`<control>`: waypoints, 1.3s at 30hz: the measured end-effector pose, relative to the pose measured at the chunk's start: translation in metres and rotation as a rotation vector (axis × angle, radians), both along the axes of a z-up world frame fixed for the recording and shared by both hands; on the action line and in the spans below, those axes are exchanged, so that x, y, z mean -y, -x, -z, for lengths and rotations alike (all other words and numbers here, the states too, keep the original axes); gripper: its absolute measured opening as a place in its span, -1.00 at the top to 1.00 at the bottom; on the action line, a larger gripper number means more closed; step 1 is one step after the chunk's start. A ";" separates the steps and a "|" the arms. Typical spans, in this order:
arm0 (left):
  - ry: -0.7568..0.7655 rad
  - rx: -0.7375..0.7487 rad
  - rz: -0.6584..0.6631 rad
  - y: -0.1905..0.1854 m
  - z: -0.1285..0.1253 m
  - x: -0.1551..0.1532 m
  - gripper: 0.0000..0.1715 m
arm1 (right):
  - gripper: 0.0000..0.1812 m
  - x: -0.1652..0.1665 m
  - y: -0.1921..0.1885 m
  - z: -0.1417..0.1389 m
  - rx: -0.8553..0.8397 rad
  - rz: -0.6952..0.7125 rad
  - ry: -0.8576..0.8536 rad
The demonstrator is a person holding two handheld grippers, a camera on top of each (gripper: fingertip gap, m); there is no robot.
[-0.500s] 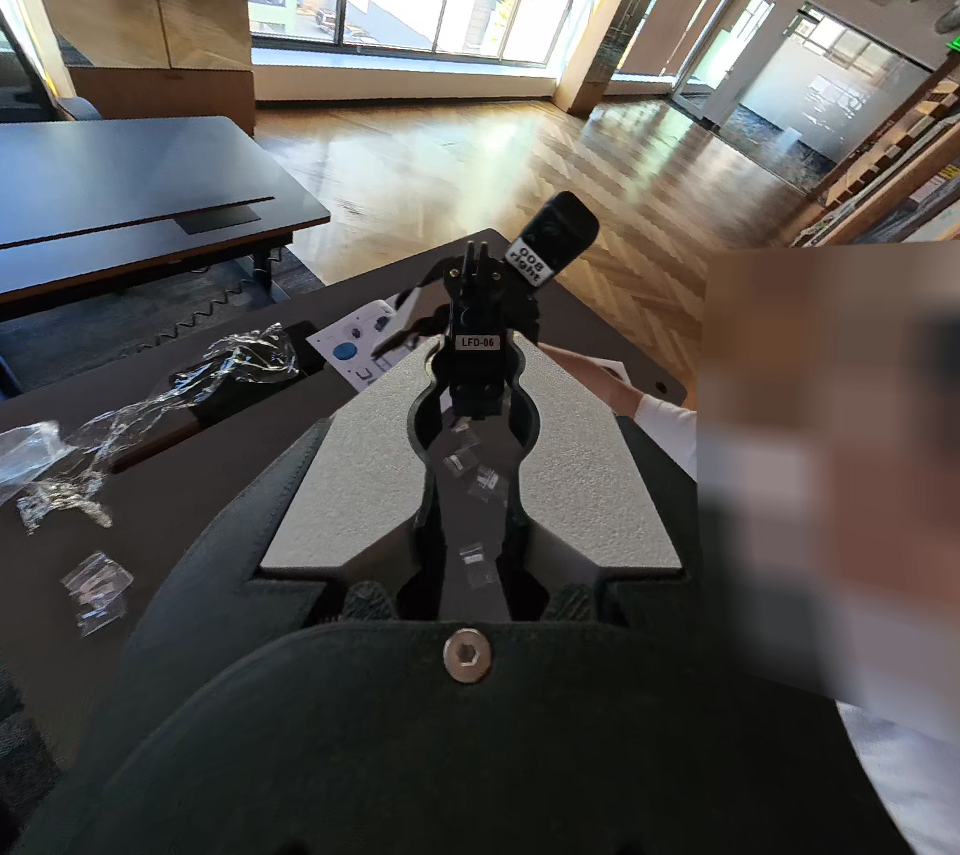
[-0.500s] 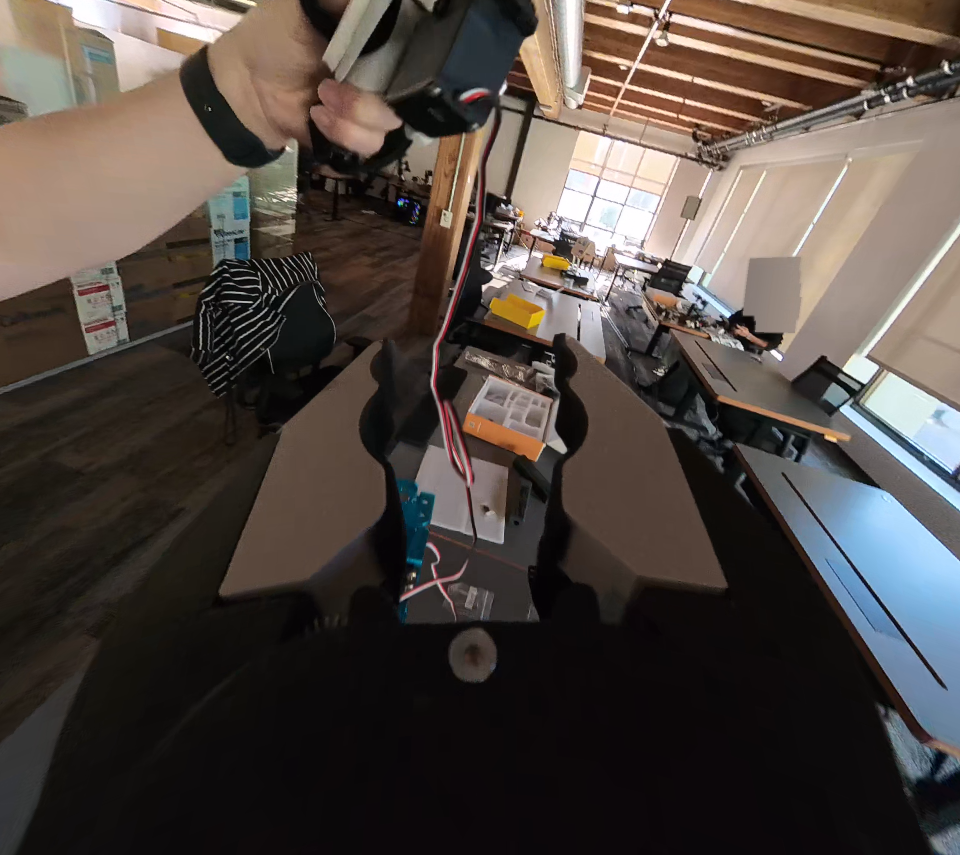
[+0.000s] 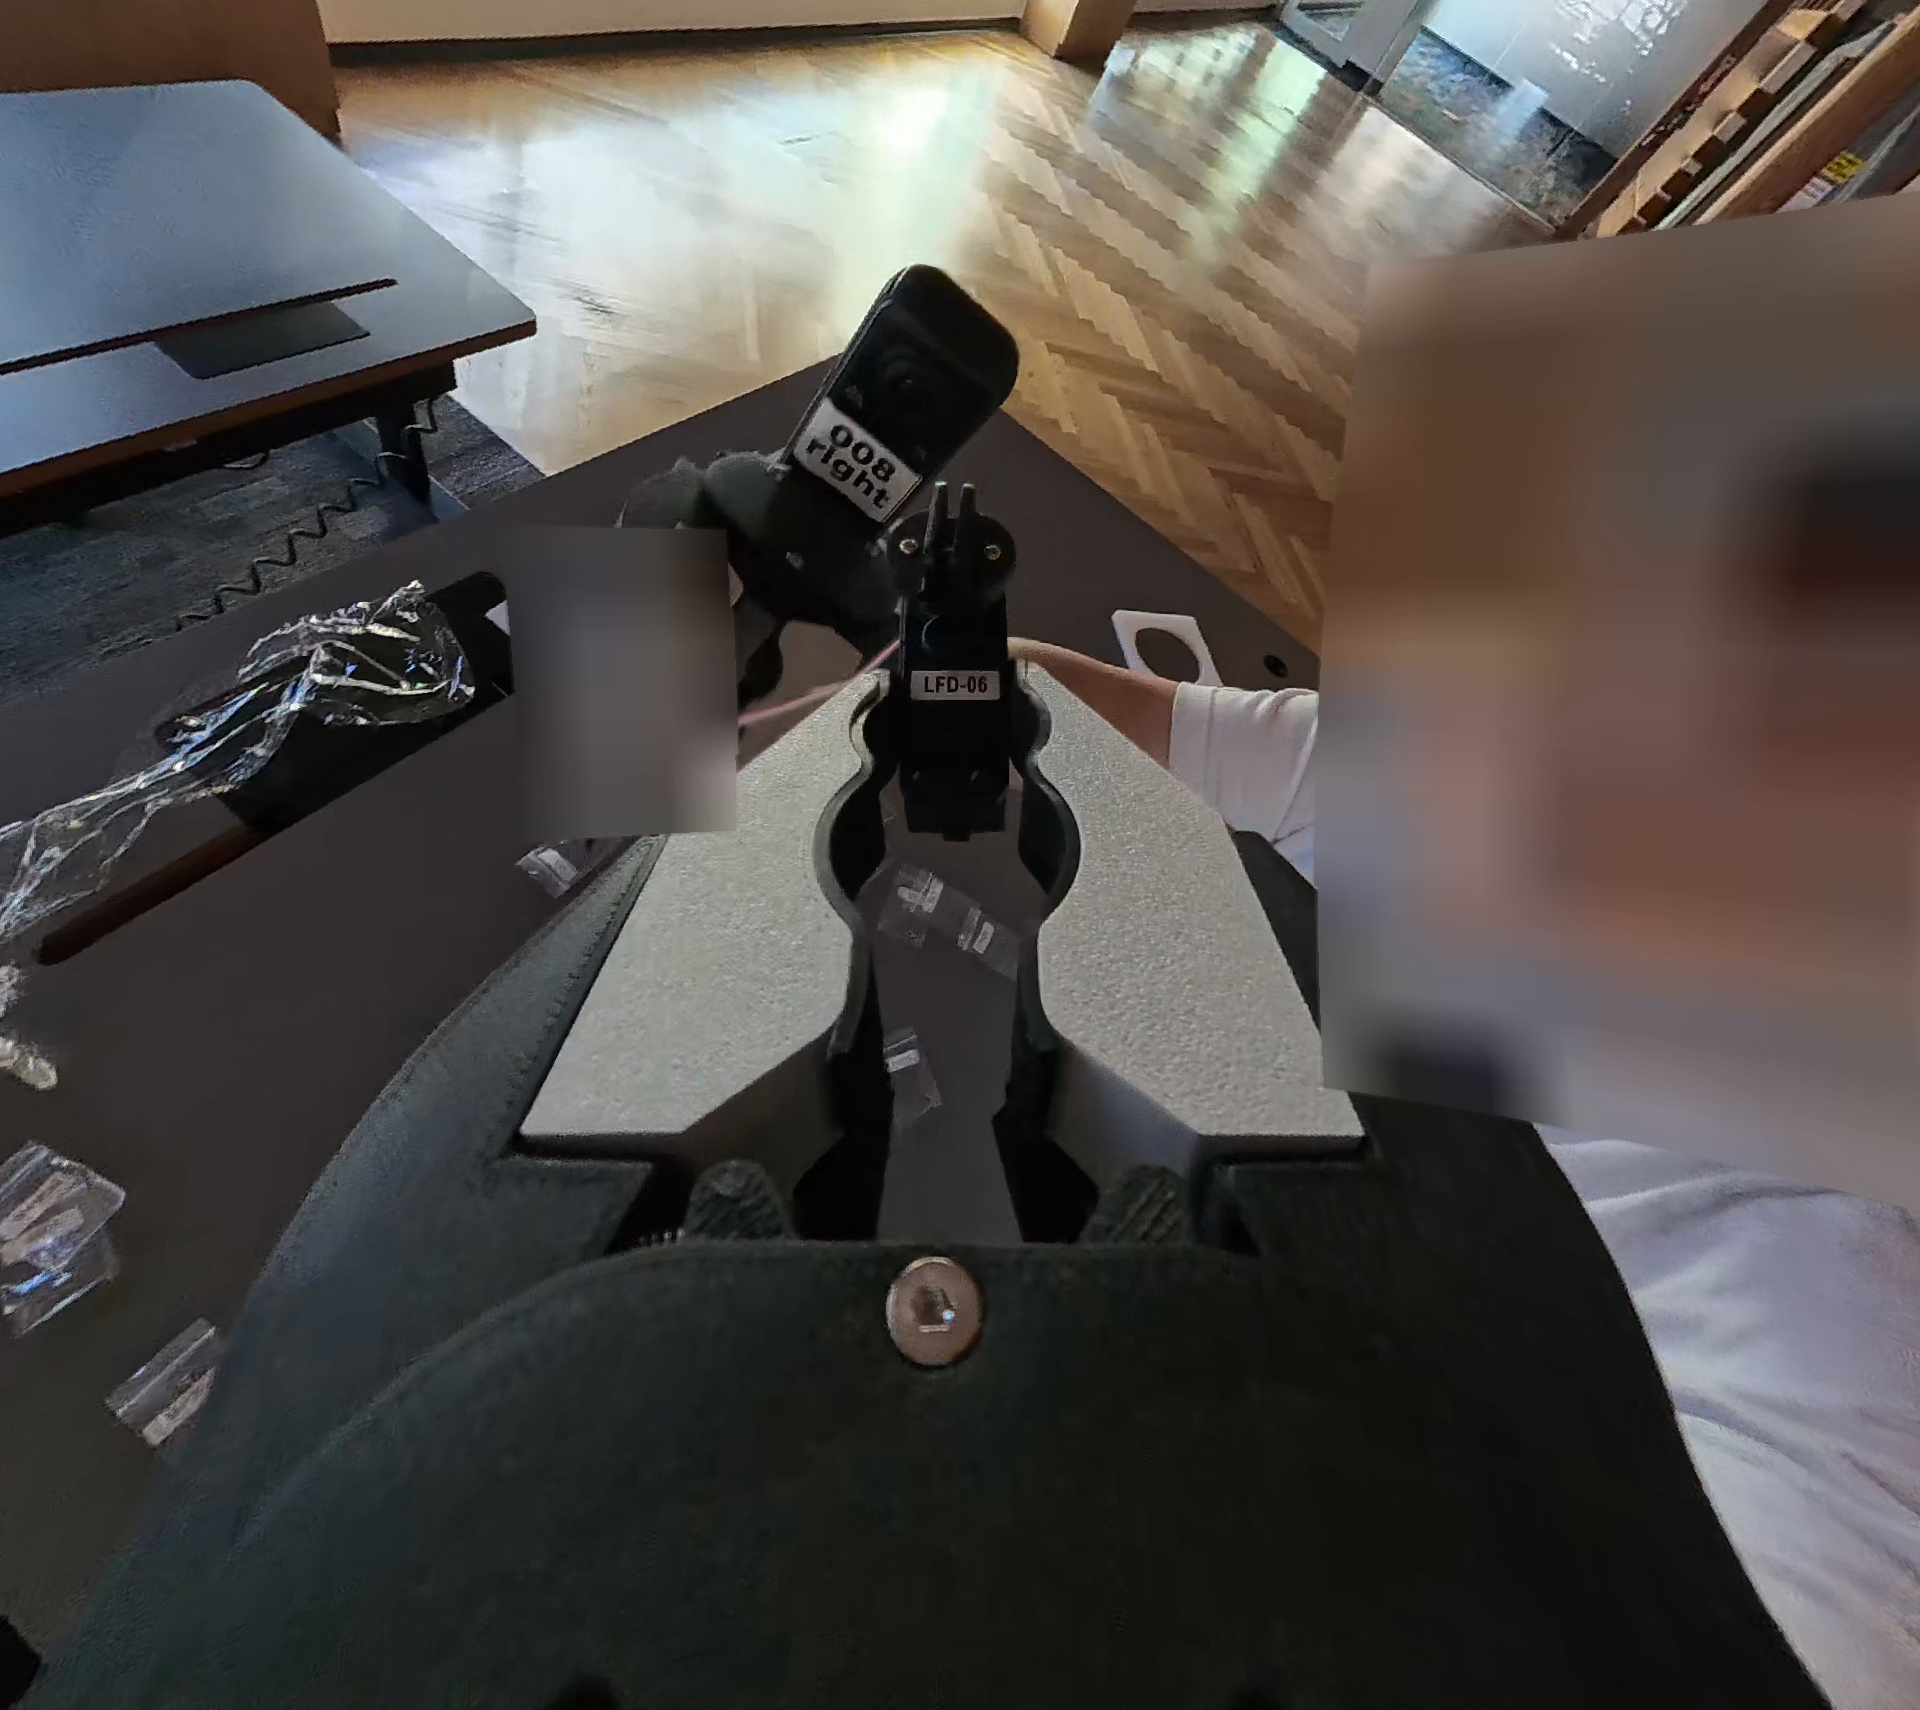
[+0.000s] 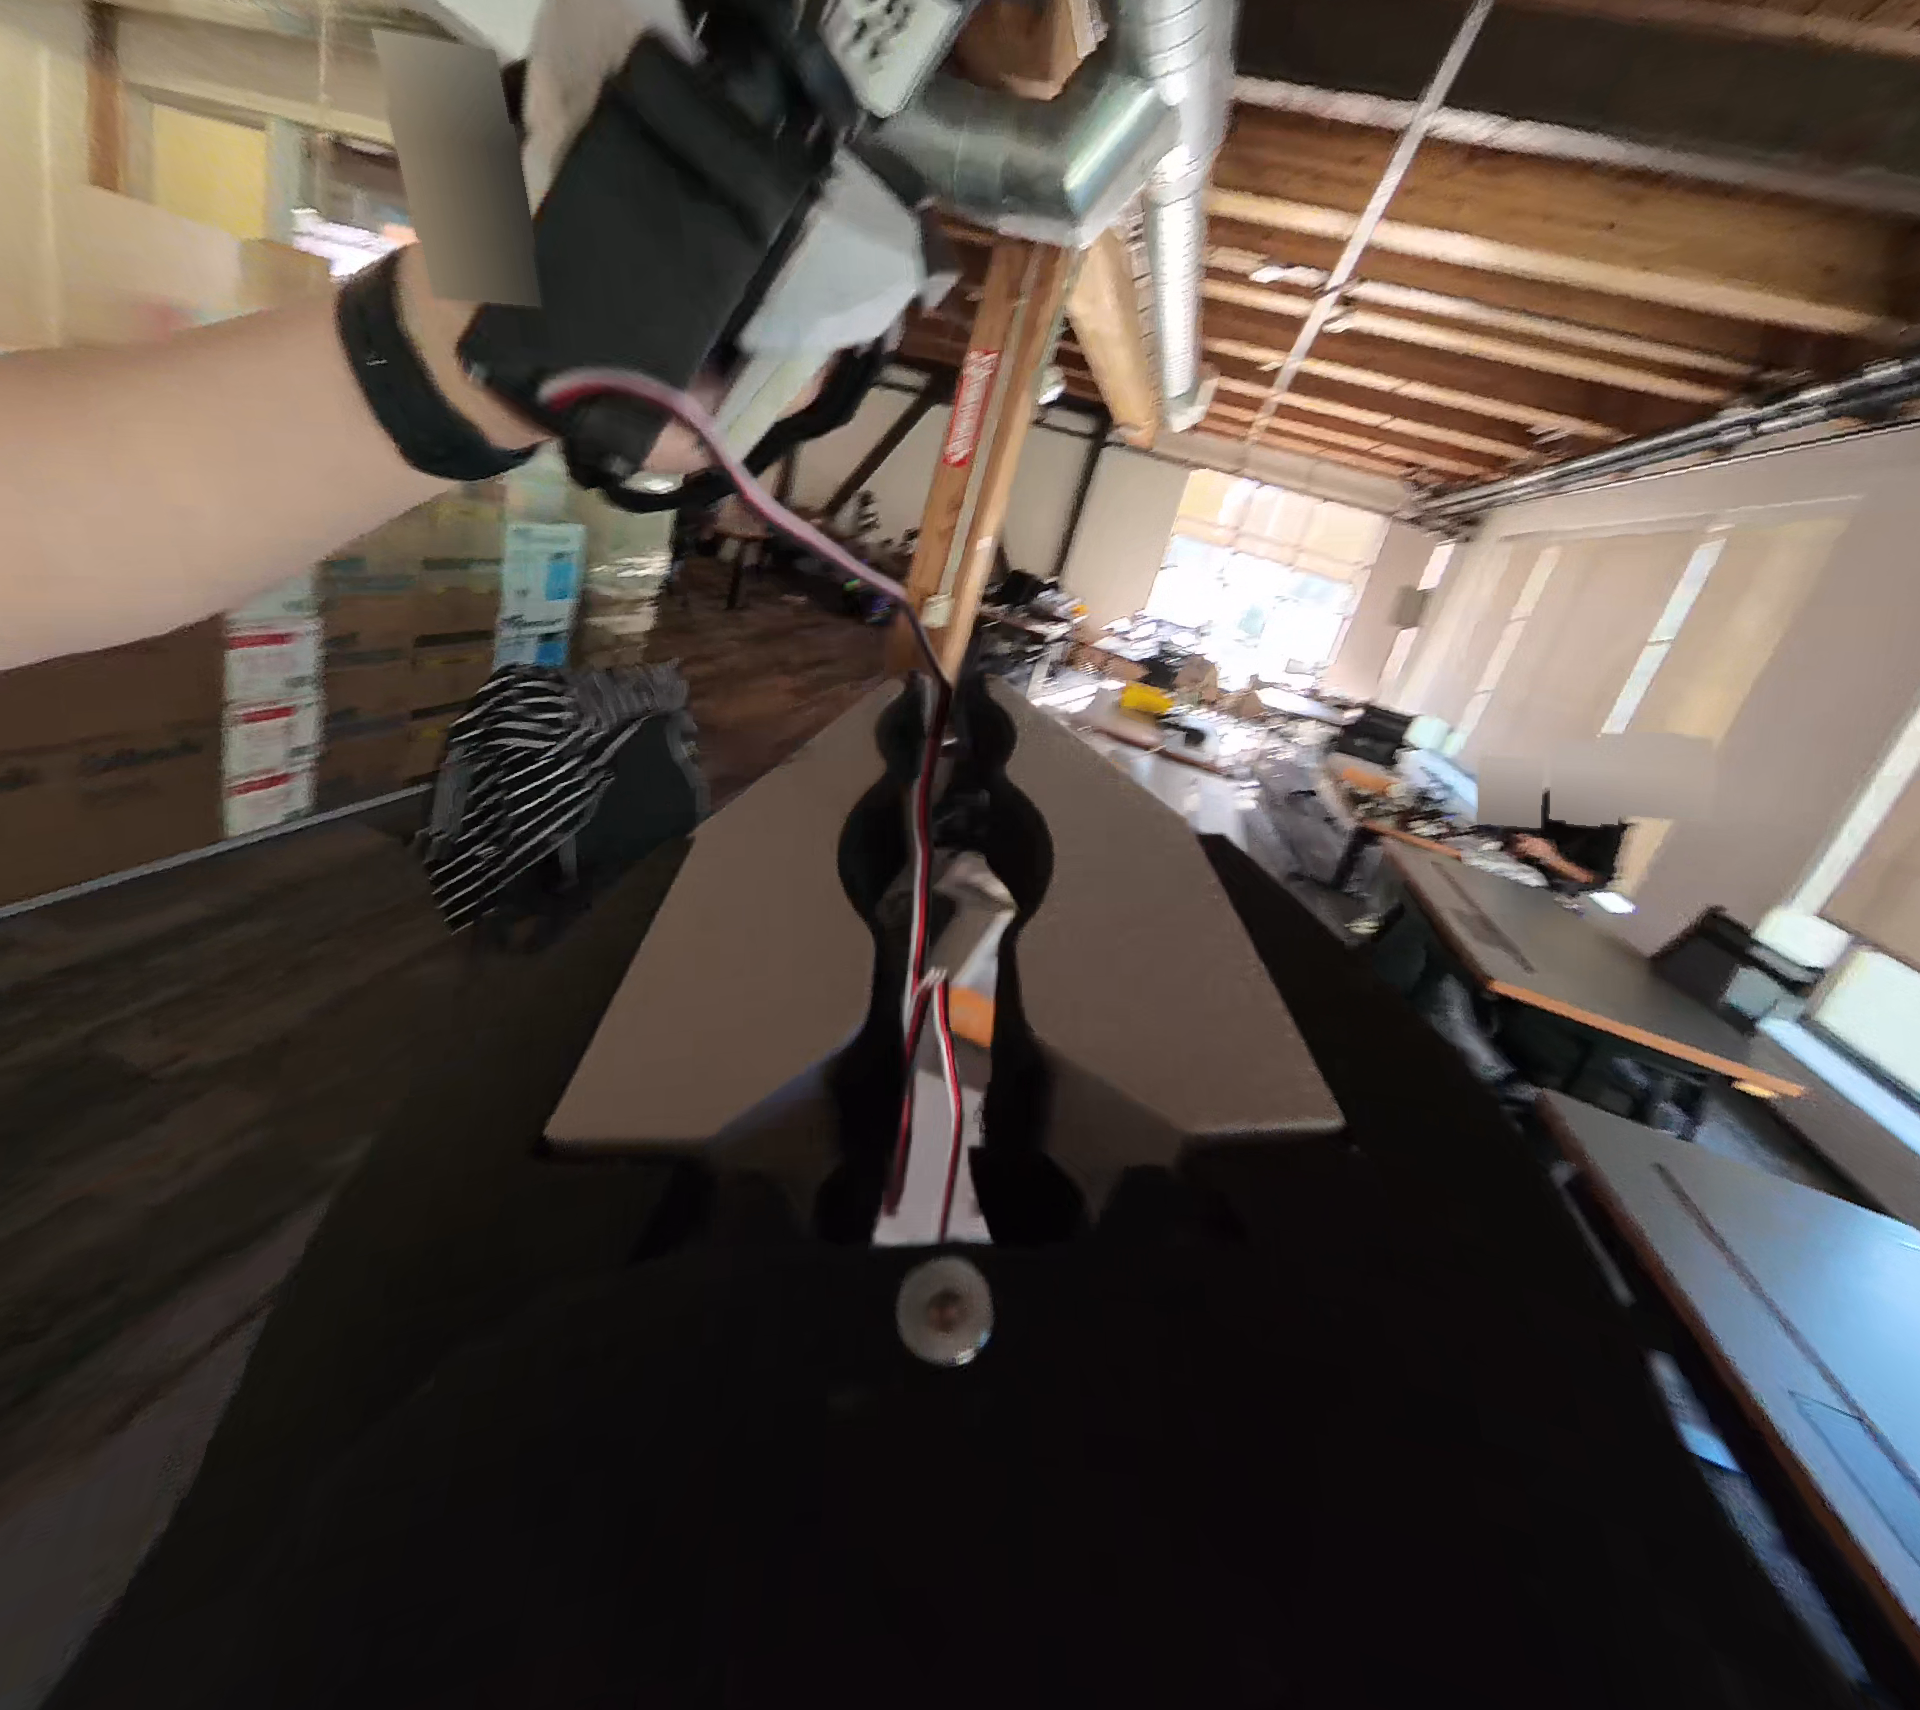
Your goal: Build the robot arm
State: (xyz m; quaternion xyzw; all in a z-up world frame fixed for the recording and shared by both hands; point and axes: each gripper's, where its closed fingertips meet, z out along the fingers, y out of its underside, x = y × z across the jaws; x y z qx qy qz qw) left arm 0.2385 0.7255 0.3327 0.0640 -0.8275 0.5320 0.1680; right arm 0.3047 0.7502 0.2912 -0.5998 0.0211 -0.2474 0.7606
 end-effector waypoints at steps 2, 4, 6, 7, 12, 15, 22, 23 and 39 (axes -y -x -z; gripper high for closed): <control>-0.031 0.008 -0.060 -0.010 0.006 -0.001 0.77 | 0.94 0.018 -0.013 -0.011 0.055 0.112 -0.048; -0.057 -0.003 -0.142 -0.022 0.012 -0.003 0.77 | 0.94 0.035 -0.022 -0.022 0.139 0.220 -0.065; -0.096 -0.014 -0.244 -0.036 0.022 -0.007 0.77 | 0.93 0.047 -0.029 -0.029 0.232 0.319 -0.034; -0.108 -0.021 -0.285 -0.040 0.027 -0.008 0.77 | 0.90 0.050 -0.031 -0.029 0.285 0.356 -0.001; -0.150 -0.046 -0.475 -0.044 0.069 -0.011 0.77 | 0.88 0.050 -0.049 0.011 0.477 0.501 0.248; -0.191 -0.010 -0.566 -0.043 0.100 -0.014 0.77 | 0.90 0.040 -0.052 0.050 0.486 0.484 0.296; -0.288 0.207 -0.732 -0.046 0.138 -0.022 0.77 | 0.93 0.017 -0.049 0.096 0.506 0.443 0.339; -0.299 0.242 -0.748 -0.046 0.140 -0.022 0.77 | 0.93 0.016 -0.049 0.097 0.506 0.440 0.340; -0.291 0.396 -0.863 -0.038 0.148 -0.015 0.78 | 0.76 0.009 -0.049 0.132 0.214 0.232 0.417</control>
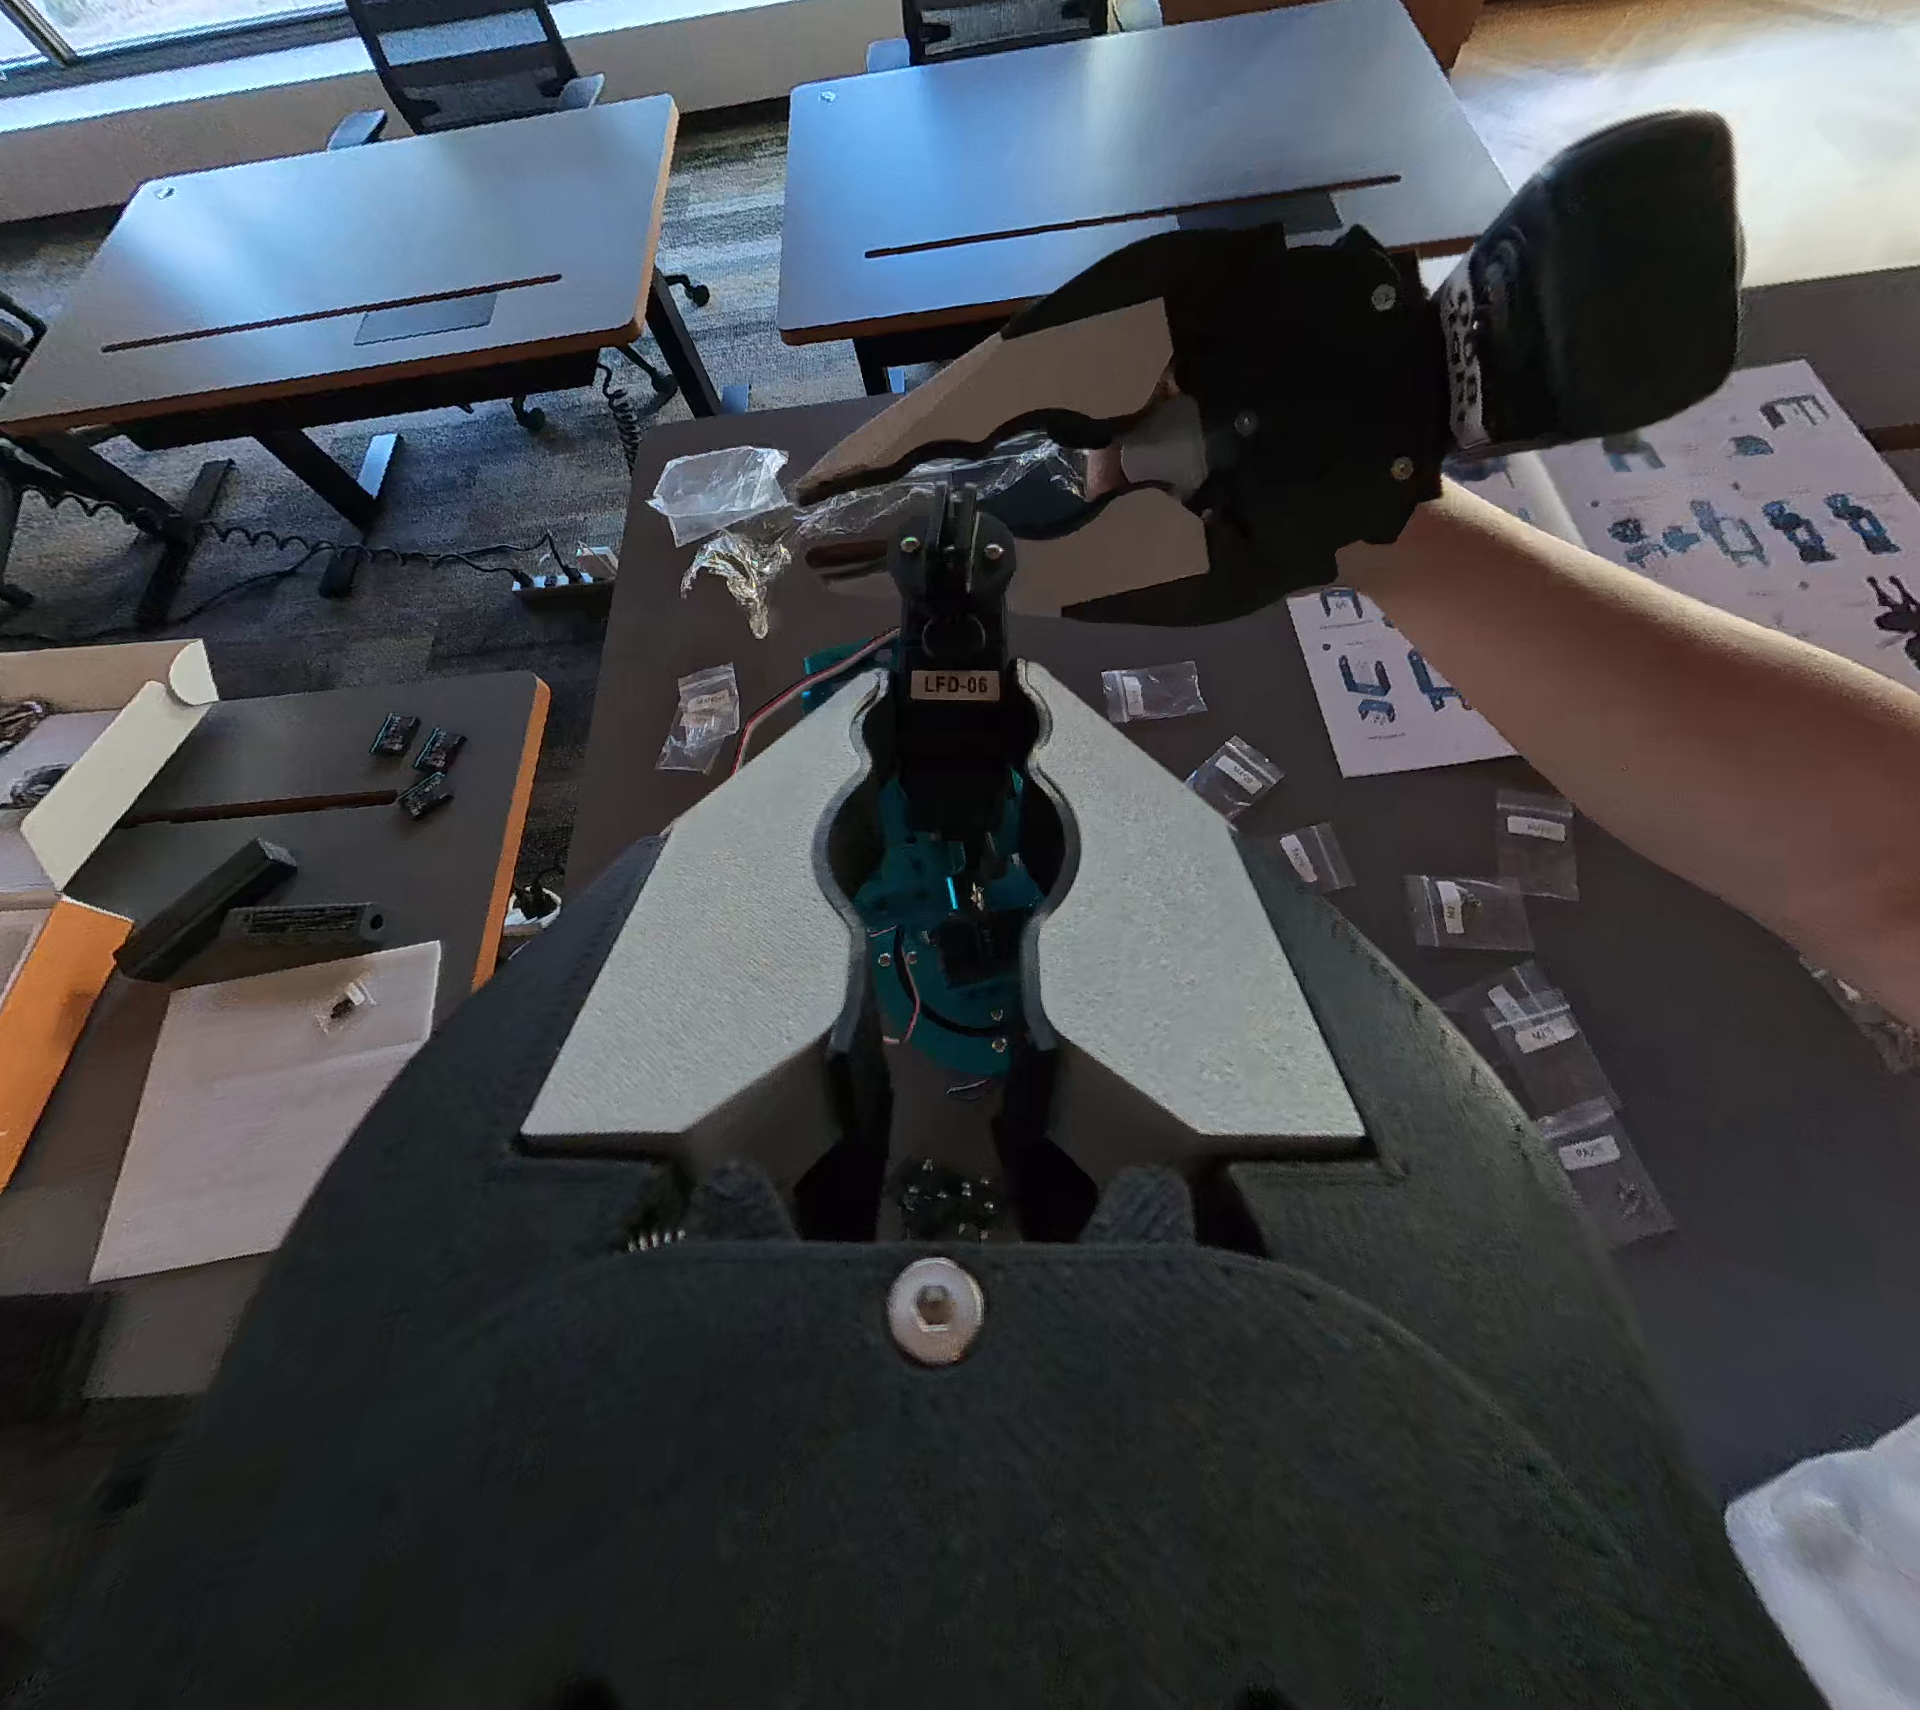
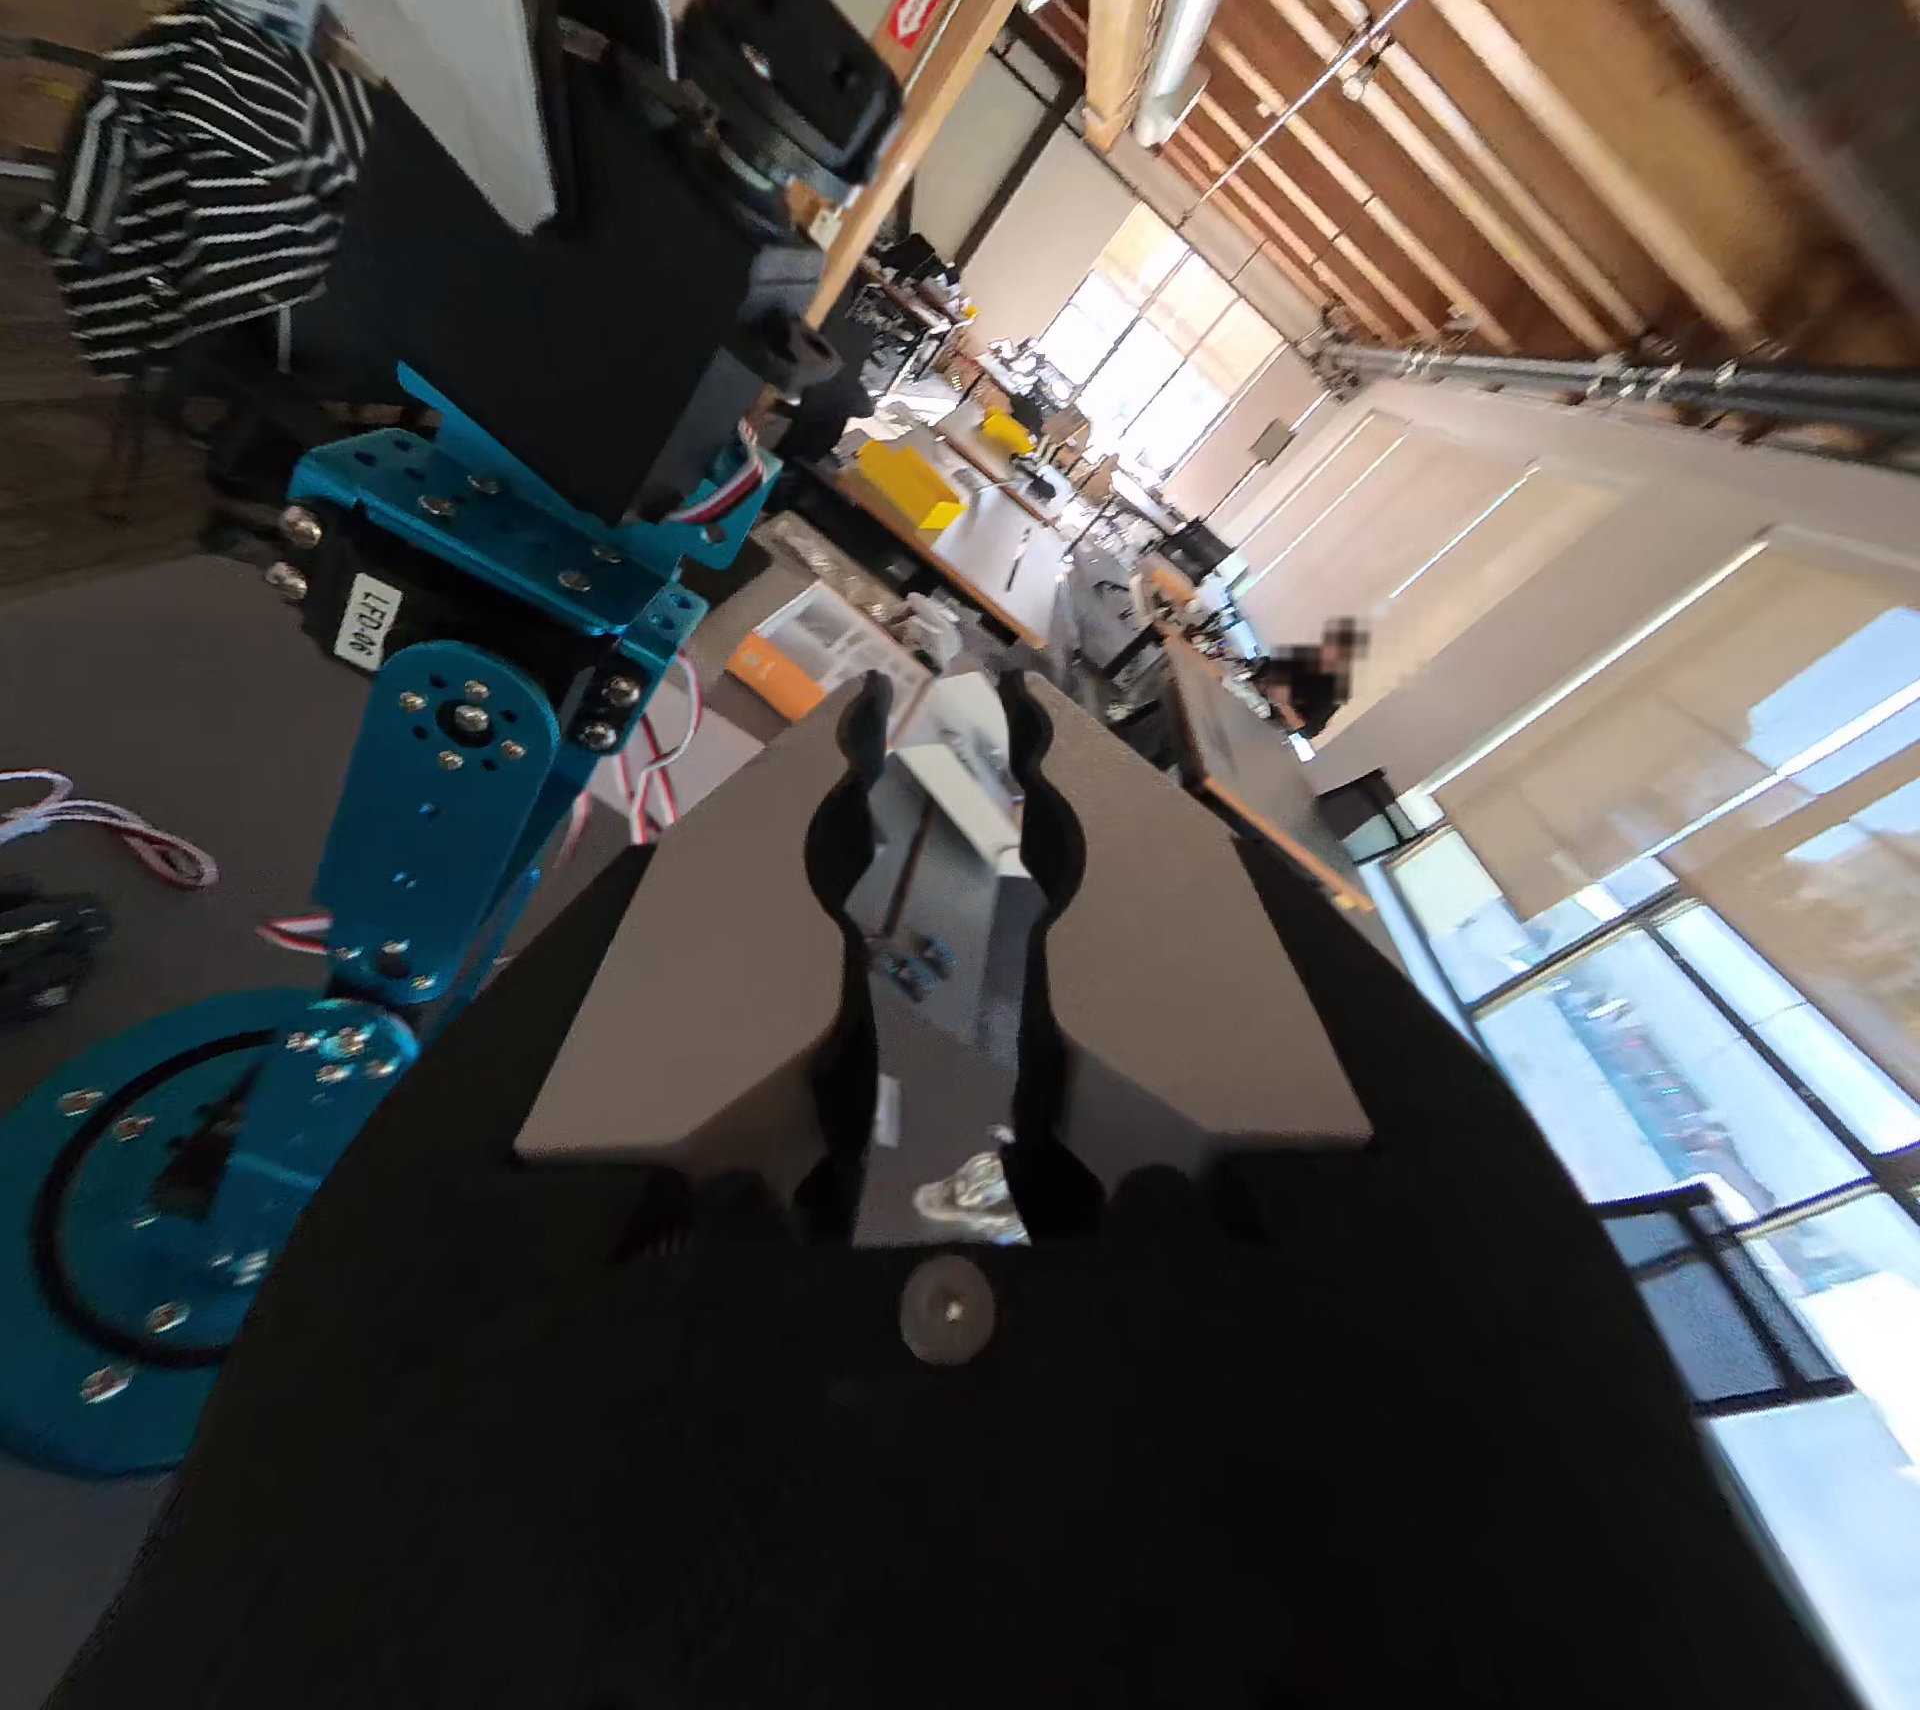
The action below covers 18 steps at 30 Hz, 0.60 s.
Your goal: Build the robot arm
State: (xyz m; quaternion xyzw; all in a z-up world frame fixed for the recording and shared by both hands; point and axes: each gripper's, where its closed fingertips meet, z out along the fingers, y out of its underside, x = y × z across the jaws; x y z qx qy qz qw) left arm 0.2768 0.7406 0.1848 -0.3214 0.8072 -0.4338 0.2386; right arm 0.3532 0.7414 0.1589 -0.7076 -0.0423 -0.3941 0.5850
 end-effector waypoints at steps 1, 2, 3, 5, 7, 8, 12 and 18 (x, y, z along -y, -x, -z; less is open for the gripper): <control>0.006 0.001 -0.003 0.000 0.000 0.000 0.78 | 0.73 0.001 0.003 0.002 -0.039 -0.015 -0.005; 0.011 0.003 -0.006 0.001 0.001 0.000 0.78 | 0.70 0.004 0.007 0.002 -0.077 -0.028 -0.022; 0.014 0.005 -0.008 0.001 0.001 0.000 0.78 | 0.69 0.007 0.011 0.000 -0.108 -0.029 -0.053; 0.016 0.011 -0.013 0.002 0.002 -0.001 0.78 | 0.65 0.014 0.027 -0.004 -0.180 -0.066 -0.124; 0.019 0.018 -0.018 0.002 0.002 -0.001 0.78 | 0.55 0.018 0.050 -0.007 -0.277 -0.122 -0.198; 0.022 0.020 -0.021 0.002 0.002 -0.001 0.78 | 0.47 0.017 0.064 -0.008 -0.319 -0.159 -0.226; 0.041 0.014 -0.032 0.000 0.005 -0.001 0.77 | 0.39 0.008 0.088 -0.014 -0.341 -0.111 -0.324; 0.062 0.013 -0.046 0.001 0.005 -0.001 0.78 | 0.45 0.000 0.082 -0.016 -0.297 0.079 -0.401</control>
